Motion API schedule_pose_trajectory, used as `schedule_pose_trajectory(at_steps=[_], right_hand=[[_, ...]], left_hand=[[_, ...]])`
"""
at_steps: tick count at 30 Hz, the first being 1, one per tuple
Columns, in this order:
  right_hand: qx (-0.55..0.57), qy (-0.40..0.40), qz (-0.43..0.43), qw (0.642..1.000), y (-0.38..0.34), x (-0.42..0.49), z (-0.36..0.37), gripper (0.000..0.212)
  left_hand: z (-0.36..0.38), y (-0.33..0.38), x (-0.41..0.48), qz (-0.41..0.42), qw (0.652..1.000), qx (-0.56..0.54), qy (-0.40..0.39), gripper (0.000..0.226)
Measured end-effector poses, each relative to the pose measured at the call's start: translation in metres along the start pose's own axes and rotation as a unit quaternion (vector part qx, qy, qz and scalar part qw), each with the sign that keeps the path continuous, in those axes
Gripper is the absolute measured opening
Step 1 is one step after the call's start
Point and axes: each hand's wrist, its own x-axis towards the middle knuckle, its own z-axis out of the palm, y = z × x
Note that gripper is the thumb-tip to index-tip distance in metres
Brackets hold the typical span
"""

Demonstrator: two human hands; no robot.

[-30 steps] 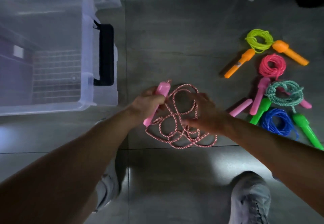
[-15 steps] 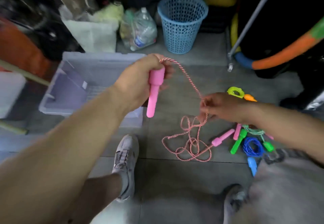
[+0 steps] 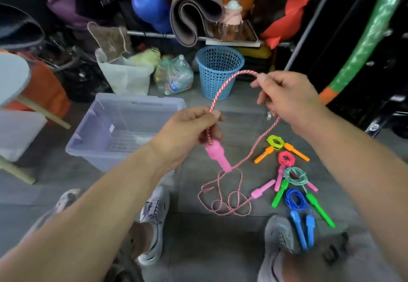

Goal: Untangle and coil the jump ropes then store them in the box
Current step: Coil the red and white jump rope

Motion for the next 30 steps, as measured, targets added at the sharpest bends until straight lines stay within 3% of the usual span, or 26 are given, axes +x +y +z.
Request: schedule_pose_trajectory(at_steps=[2, 5, 10, 12, 14, 18, 20, 23, 27, 30], right_hand=[[-0.084, -0.04, 0.015, 0.996, 0.023, -0.008, 0.004, 0.031], [-0.111, -0.1, 0.055, 0.987, 0.056, -0.019, 0.013, 0.03], [-0.021, -0.195, 0.103, 0.975, 0.081, -0.023, 0.005, 0.024], [0.019, -0.183, 0.127, 0.975, 0.087, -0.018, -0.002, 0.023], [-0.024, -0.177, 0.13, 0.975, 0.094, -0.014, -0.004, 0.019], [-0.224, -0.227, 0.013, 0.948, 0.09, -0.017, 0.001, 0.016], [-0.228, -0.274, -0.026, 0.934, 0.072, -0.023, 0.005, 0.014], [-0.177, -0.335, -0.007, 0.926, 0.047, -0.033, 0.004, 0.011], [-0.141, -0.293, -0.021, 0.946, 0.044, -0.03, -0.008, 0.027], [-0.176, -0.211, -0.086, 0.958, 0.05, -0.02, -0.018, 0.022]], left_hand=[[0.006, 0.002, 0.006, -0.011, 0.999, -0.032, 0.01, 0.025], [0.009, 0.003, 0.017, -0.04, 0.997, -0.061, 0.008, 0.03], [0.001, 0.013, 0.038, -0.035, 0.961, -0.276, 0.005, 0.02], [-0.01, 0.017, 0.044, -0.023, 0.934, -0.355, 0.021, 0.018], [-0.016, 0.017, 0.047, -0.028, 0.923, -0.381, 0.036, 0.021], [-0.004, 0.007, 0.051, -0.06, 0.963, -0.26, 0.05, 0.027], [0.007, 0.0, 0.055, -0.061, 0.975, -0.206, 0.047, 0.026], [0.018, -0.013, 0.059, -0.056, 0.984, -0.163, 0.043, 0.02], [0.024, -0.026, 0.059, -0.101, 0.99, -0.095, 0.011, 0.012], [0.028, -0.033, 0.058, -0.141, 0.987, -0.065, -0.04, 0.01]])
